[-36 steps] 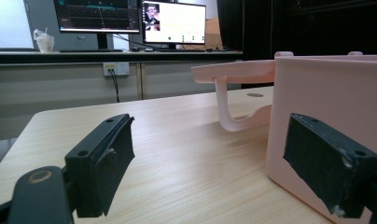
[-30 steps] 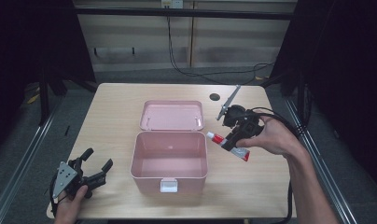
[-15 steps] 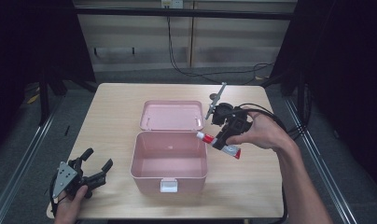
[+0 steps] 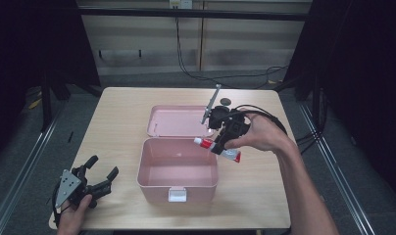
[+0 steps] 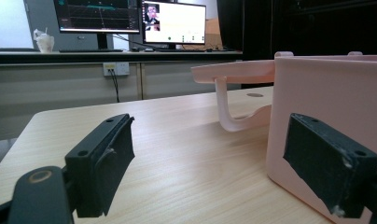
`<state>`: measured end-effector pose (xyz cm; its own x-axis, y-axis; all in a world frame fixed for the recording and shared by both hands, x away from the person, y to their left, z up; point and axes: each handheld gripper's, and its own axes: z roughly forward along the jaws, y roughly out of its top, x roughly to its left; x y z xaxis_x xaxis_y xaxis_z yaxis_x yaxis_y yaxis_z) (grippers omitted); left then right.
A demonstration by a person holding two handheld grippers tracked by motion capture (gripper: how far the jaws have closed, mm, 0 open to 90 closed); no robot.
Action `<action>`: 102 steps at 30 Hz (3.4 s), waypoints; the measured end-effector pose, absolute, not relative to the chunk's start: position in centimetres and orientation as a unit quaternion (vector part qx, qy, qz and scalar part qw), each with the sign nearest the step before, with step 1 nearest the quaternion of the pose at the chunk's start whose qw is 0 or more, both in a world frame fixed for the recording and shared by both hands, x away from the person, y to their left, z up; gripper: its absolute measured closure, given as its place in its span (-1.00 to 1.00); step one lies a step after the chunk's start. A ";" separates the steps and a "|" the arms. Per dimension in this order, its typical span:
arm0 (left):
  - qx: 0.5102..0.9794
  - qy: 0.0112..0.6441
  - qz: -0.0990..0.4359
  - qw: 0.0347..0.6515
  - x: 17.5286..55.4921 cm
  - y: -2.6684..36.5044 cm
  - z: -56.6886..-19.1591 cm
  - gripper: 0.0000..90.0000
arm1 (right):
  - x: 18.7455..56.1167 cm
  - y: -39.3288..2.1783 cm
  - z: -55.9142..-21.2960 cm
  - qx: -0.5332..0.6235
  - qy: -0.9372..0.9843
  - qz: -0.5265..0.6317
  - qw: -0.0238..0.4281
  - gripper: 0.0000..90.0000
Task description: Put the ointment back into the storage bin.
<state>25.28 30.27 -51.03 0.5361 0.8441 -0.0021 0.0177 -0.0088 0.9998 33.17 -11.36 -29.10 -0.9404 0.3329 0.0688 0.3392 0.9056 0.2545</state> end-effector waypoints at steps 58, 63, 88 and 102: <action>0.625 0.343 0.336 0.616 25.3 30.3 -51.0 -0.65 | 35.9 -0.8 -36.1 -0.086 -0.994 -0.069 0.014 0.59; 0.625 0.342 0.335 0.616 25.3 30.3 -51.0 -0.65 | 36.2 -0.4 -37.1 -0.082 -0.994 -0.065 0.023 0.59; 0.629 0.341 0.336 0.612 25.2 30.4 -51.0 -0.65 | 36.8 1.1 -41.1 -0.064 -0.996 -0.050 0.024 0.59; 0.630 0.340 0.335 0.612 25.2 30.4 -51.0 -0.65 | 36.6 1.6 -42.6 -0.059 -0.997 -0.036 0.021 0.59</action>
<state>25.22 30.37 -51.02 0.5437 0.8392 0.0063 0.0180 -0.0192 0.9997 36.61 1.65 -42.60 -0.9922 0.1158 0.0470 0.1189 0.9905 0.0690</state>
